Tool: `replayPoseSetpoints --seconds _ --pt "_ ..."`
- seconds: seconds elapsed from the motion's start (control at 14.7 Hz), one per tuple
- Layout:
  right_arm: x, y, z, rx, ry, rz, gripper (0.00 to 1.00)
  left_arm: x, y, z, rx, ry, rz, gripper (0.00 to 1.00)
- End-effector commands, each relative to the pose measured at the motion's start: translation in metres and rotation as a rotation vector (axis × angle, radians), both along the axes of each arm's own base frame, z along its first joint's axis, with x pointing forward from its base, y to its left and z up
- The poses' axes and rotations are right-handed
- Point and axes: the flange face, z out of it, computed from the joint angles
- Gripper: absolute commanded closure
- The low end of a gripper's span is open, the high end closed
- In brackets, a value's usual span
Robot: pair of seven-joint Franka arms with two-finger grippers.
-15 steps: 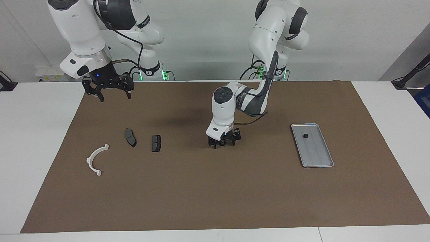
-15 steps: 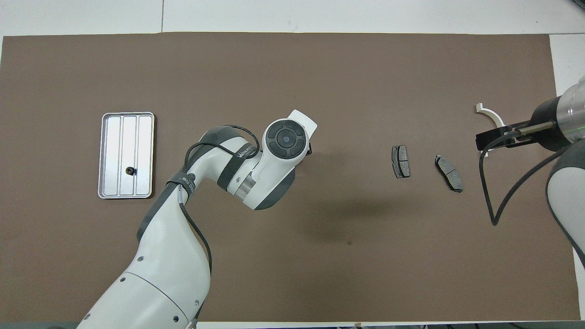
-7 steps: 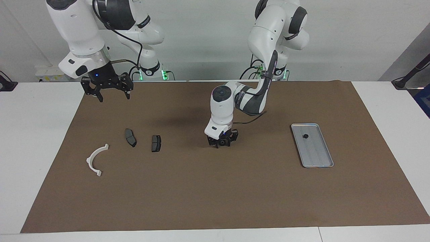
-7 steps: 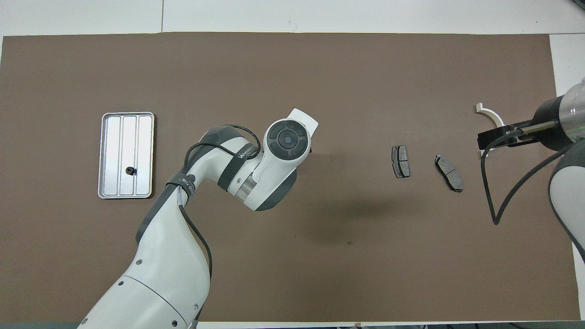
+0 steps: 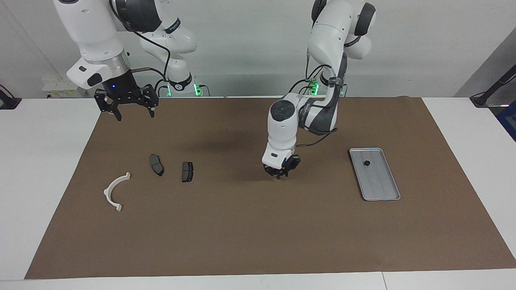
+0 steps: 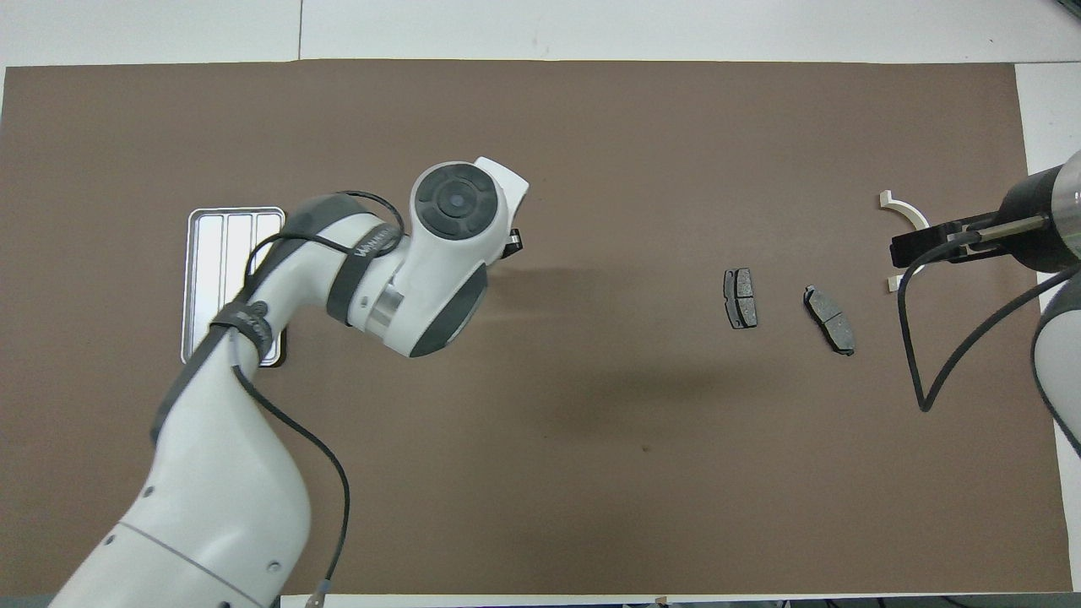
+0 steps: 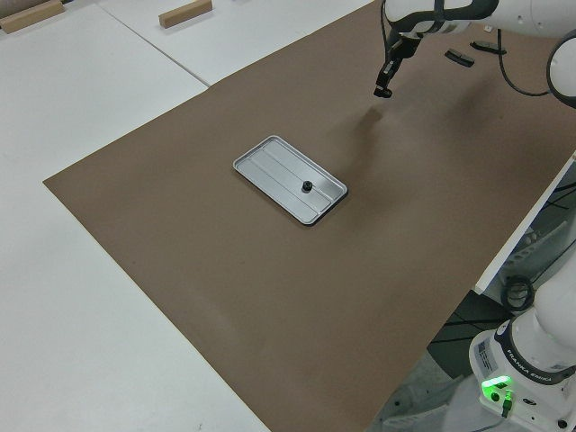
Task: Pick bearing gear from pile to tray
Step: 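Carry the ring with the left gripper into the silver tray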
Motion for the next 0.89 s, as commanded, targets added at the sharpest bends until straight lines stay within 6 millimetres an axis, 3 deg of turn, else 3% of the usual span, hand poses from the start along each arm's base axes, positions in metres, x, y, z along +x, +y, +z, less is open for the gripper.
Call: replayPoseSetpoints --seconds 0.0,0.2,0.41,0.48,0.54,0.82 --pt "-0.004 0.000 0.009 0.019 -0.008 0.019 0.00 0.009 0.099 0.055 -0.030 0.086 -0.085 1.00" --pt "-0.007 0.000 0.010 0.018 0.009 0.019 0.00 0.022 0.232 0.067 -0.051 0.139 -0.173 1.00" --pt "-0.009 0.000 0.012 0.018 0.018 0.017 0.00 0.023 0.346 0.049 -0.107 0.108 -0.235 1.00" --pt "-0.009 0.000 0.012 0.018 0.018 0.017 0.00 0.016 0.367 0.036 -0.114 0.057 -0.243 1.00" --pt "-0.009 0.000 0.012 0.018 0.018 0.017 0.00 0.011 0.374 0.019 -0.105 0.021 -0.245 1.00" --pt "-0.009 0.000 0.012 0.016 0.018 0.019 0.00 0.021 0.376 -0.016 -0.096 -0.010 -0.235 1.00"
